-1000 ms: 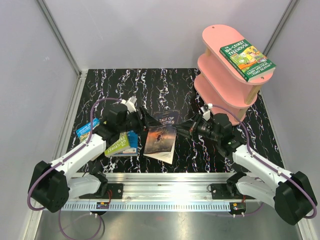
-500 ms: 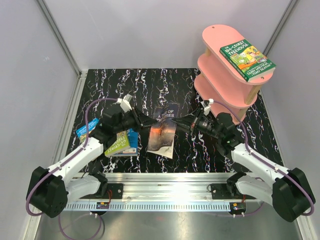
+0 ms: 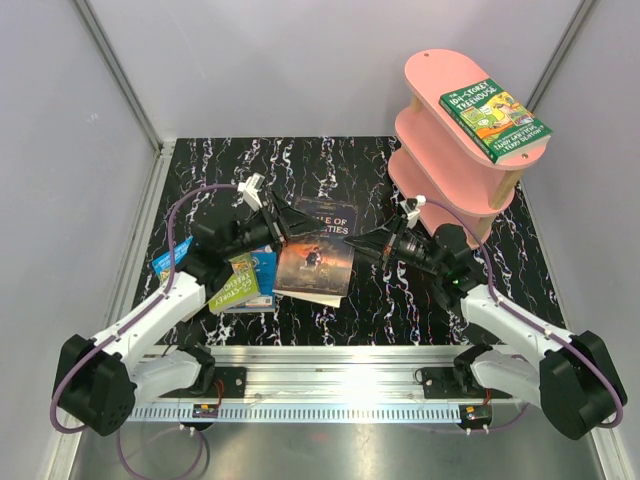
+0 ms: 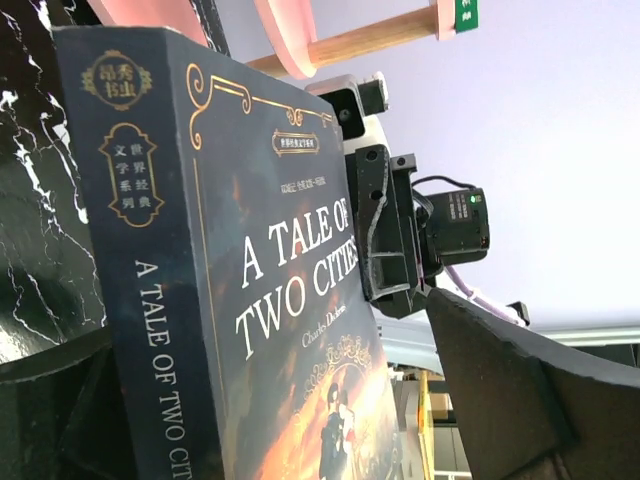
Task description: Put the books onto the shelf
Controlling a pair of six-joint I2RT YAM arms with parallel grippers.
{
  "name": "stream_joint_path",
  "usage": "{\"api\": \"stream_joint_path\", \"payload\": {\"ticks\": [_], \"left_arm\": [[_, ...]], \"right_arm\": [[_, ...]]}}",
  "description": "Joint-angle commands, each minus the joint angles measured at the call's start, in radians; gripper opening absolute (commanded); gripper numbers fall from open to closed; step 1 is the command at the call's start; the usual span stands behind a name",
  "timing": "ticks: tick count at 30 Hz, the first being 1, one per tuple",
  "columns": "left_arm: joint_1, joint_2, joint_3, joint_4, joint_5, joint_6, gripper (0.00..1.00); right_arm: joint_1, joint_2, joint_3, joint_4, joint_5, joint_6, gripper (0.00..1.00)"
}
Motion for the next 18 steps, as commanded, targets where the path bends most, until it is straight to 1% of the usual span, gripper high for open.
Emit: {"api": "stream_joint_path", "payload": {"ticks": [1, 2, 3, 4, 5, 6, 8, 9, 11, 12, 13, 14, 15, 16, 17, 18], "left_arm": [[-0.021, -0.027, 0.058, 0.073, 0.095, 0.015, 0.98], [-0.02, -0.025, 0.055, 0.088, 0.095, 0.011, 0.85], [-0.021, -0.022, 0.053, 0.097, 0.094, 0.003, 0.79], [-0.021, -0.022, 0.055, 0.101, 0.091, 0.003, 0.67], [-0.021, -0.022, 0.059, 0.095, 0.087, 0.005, 0.44], [-0.021, -0.021, 0.065, 0.082, 0.084, 0.014, 0.3], [-0.021, -0.017, 0.096, 0.026, 0.078, 0.035, 0.12], [-0.021, -0.017, 0.11, 0.0, 0.075, 0.063, 0.0], [-0.021, -0.019, 0.142, -0.078, 0.049, 0.087, 0.0], [-0.02, -0.022, 0.154, -0.103, 0.04, 0.115, 0.0], [-0.021, -0.022, 0.165, -0.154, 0.017, 0.127, 0.0], [-0.021, -0.021, 0.195, -0.18, 0.005, 0.141, 0.0], [-0.02, -0.019, 0.211, -0.206, -0.008, 0.164, 0.0], [-0.021, -0.016, 0.229, -0.243, -0.024, 0.173, 0.0], [-0.021, -0.005, 0.246, -0.257, -0.032, 0.178, 0.0], [-0.021, 0.002, 0.286, -0.272, -0.04, 0.187, 0.0]], "right_arm": [[0.005, -0.006, 0.042, 0.101, -0.059, 0.041, 0.0], [0.003, -0.005, 0.044, 0.101, -0.064, 0.039, 0.0], [0.002, -0.002, 0.041, 0.101, -0.07, 0.041, 0.0], [-0.006, -0.002, 0.039, 0.103, -0.073, 0.044, 0.0], [-0.009, 0.0, 0.036, 0.104, -0.076, 0.045, 0.0], [-0.014, -0.003, 0.031, 0.106, -0.081, 0.046, 0.0], [-0.026, -0.005, 0.03, 0.097, -0.089, 0.046, 0.0], [-0.029, -0.006, 0.034, 0.086, -0.095, 0.039, 0.0], [-0.038, -0.012, 0.04, 0.034, -0.104, 0.026, 0.0], [-0.041, -0.022, 0.059, 0.002, -0.115, -0.003, 0.05], [-0.046, -0.028, 0.077, -0.047, -0.122, -0.034, 0.47], [-0.049, -0.035, 0.103, -0.21, -0.128, -0.075, 0.68], [-0.05, -0.055, 0.182, -0.327, -0.115, -0.205, 0.87], [-0.05, -0.068, 0.235, -0.471, -0.086, -0.288, 1.0], [-0.049, -0.077, 0.29, -0.758, -0.052, -0.371, 1.0], [-0.05, -0.091, 0.382, -0.858, 0.013, -0.501, 1.0]]}}
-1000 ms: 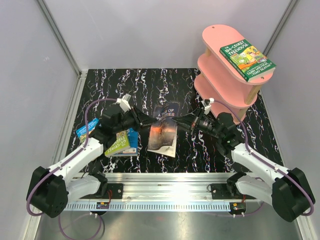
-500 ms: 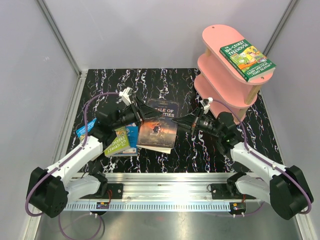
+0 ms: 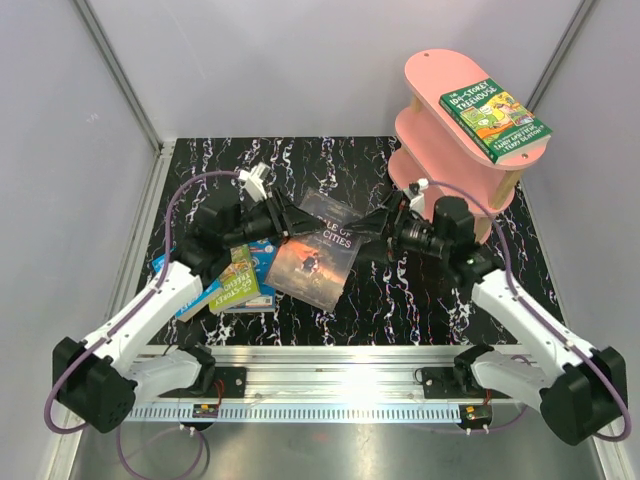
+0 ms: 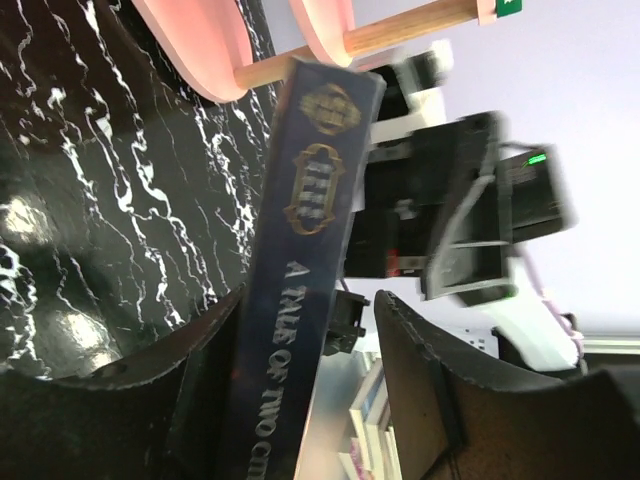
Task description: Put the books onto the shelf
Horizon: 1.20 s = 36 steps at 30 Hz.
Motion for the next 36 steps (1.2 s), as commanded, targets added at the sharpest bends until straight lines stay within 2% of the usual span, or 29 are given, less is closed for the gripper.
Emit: {"api": "stream_joint_path", "payload": {"ticks": [1, 2, 5, 12, 16, 18, 20, 23, 31, 36], "left_arm": [[-0.005, 0.005, 0.148, -0.003, -0.027, 0.046, 0.0], [-0.007, 0.025, 0.168, -0.032, -0.037, 0.044, 0.0], [-0.007, 0.078, 0.268, -0.051, -0.076, 0.015, 0.0], [-0.007, 0.207, 0.408, 0.098, -0.121, -0.199, 0.0], [-0.007, 0.244, 0.455, 0.131, -0.184, -0.276, 0.0], [-0.005, 0.249, 0.417, 0.214, -0.219, -0.382, 0.0], [-0.007, 0.273, 0.391, 0.361, -0.242, -0.484, 0.0], [-0.007, 0.301, 0.397, 0.403, -0.262, -0.551, 0.0], [-0.01, 0.312, 0.411, 0.423, -0.294, -0.597, 0.0], [-0.01, 0.302, 0.382, 0.471, -0.302, -0.646, 0.0]], "right_arm": [[-0.005, -0.078, 0.251, -0.541, 0.119, -0.356, 1.0], [-0.007, -0.081, 0.289, -0.7, 0.16, -0.398, 1.0], [-0.005, -0.095, 0.388, -0.864, 0.26, -0.481, 1.0], [-0.005, -0.139, 0.357, -0.85, 0.263, -0.441, 1.0], [-0.004, -0.175, 0.336, -0.79, 0.247, -0.404, 0.99], [-0.005, -0.192, 0.323, -0.76, 0.23, -0.383, 1.0], [-0.004, -0.207, 0.299, -0.654, 0.214, -0.343, 1.0], [-0.005, -0.218, 0.273, -0.565, 0.214, -0.285, 1.0], [-0.004, -0.117, 0.265, -0.249, 0.176, -0.176, 1.0], [-0.004, -0.015, 0.316, -0.178, 0.165, -0.157, 1.0]]}}
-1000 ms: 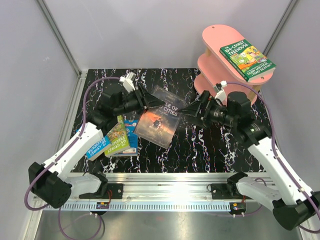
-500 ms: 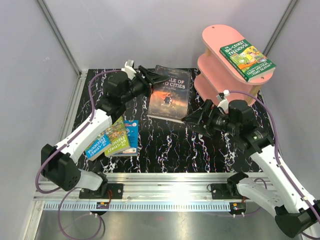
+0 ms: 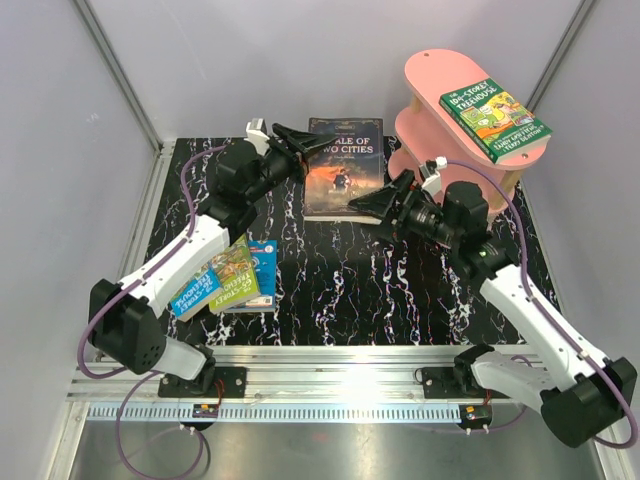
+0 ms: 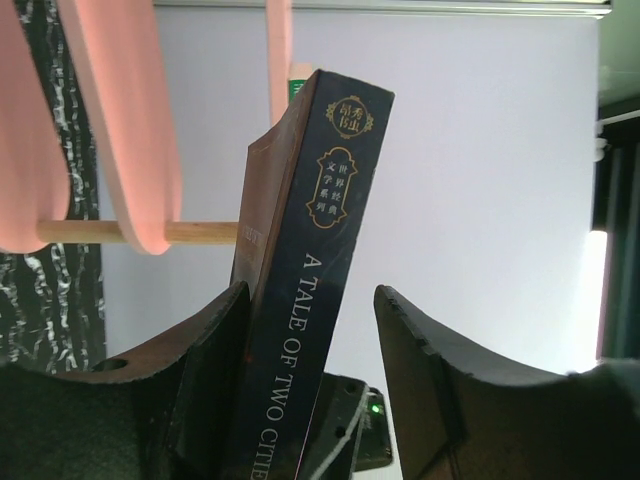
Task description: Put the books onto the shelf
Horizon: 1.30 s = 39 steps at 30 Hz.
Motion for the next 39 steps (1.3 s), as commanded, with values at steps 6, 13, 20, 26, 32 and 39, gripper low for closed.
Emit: {"api": "stream_joint_path", "payload": {"ticks": [6, 13, 20, 26, 32, 39], "left_arm": [[-0.004, -0.054, 0.012, 0.228, -0.036, -0.089, 0.0], [-0.004, -0.098, -0.046, 0.205, -0.042, -0.066, 0.0], [-0.004, -0.105, 0.016, 0.092, 0.019, 0.073, 0.0], [-0.001, -0.131, 0.138, -0.243, 0.044, 0.371, 0.09], [0.008, -0.18, 0.086, -0.303, 0.018, 0.453, 0.09], [-0.014, 0.024, 0.395, -0.341, 0.073, 0.537, 0.03]], "right_arm": [[0.0, 0.078, 0.059, 0.233, -0.041, 0.072, 0.86], [-0.002, 0.044, 0.123, 0.15, 0.0, 0.032, 0.24], [-0.002, 0.084, 0.369, -0.1, 0.025, -0.135, 0.0], [-0.064, 0.221, 0.863, -0.564, 0.091, -0.403, 0.0], [-0.281, 0.415, 1.302, -0.866, -0.062, -0.547, 0.0], [-0.451, 0.573, 1.574, -1.02, -0.196, -0.614, 0.0]]}}
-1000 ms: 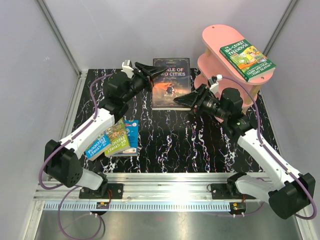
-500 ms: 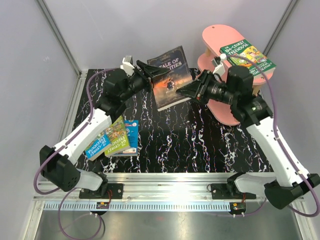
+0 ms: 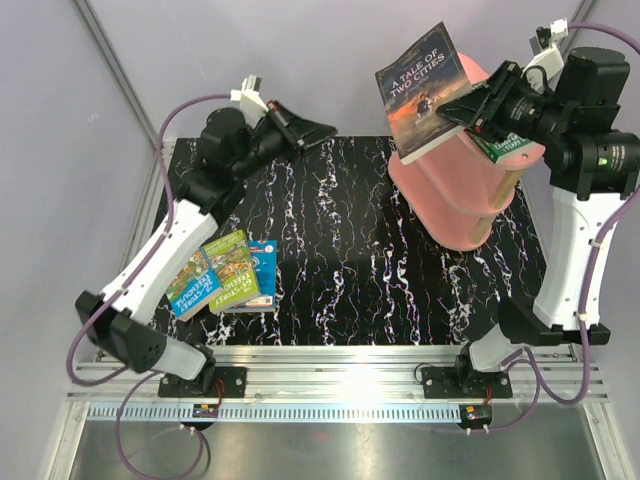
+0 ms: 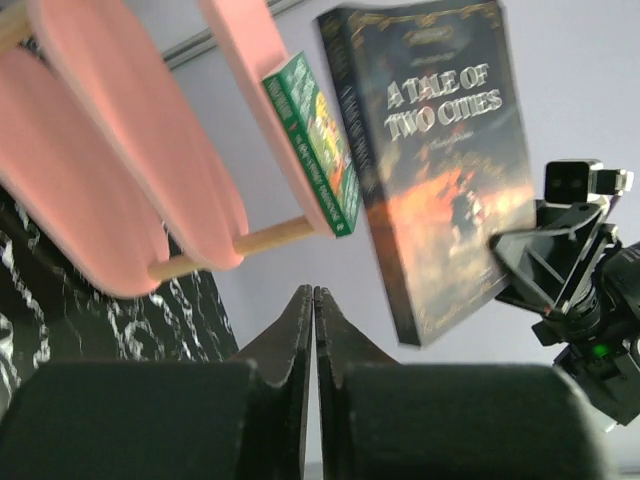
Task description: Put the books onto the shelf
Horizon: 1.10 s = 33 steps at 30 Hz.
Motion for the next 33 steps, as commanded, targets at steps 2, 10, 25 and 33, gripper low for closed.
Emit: {"api": "stream_joint_path", "payload": {"ticks": [2, 10, 25, 33], "left_arm": [[-0.019, 0.113, 0.176, -0.014, 0.045, 0.088, 0.02], [-0.016, 0.15, 0.101, 0.038, 0.102, 0.084, 0.01], [0.058, 0.111, -0.049, 0.001, 0.174, 0.127, 0.0], [0.088, 0.11, -0.103, 0.038, 0.212, 0.127, 0.0]], "right_arm": [[-0.156, 0.023, 0.075, 0.039, -0.246, -0.01, 0.0], [-0.356, 0.086, 0.072, 0.19, -0.473, 0.111, 0.0], [-0.539, 0.165, -0.076, 0.466, -0.642, 0.389, 0.0], [-0.542, 0.088, -0.308, 0.644, -0.691, 0.521, 0.0]]}}
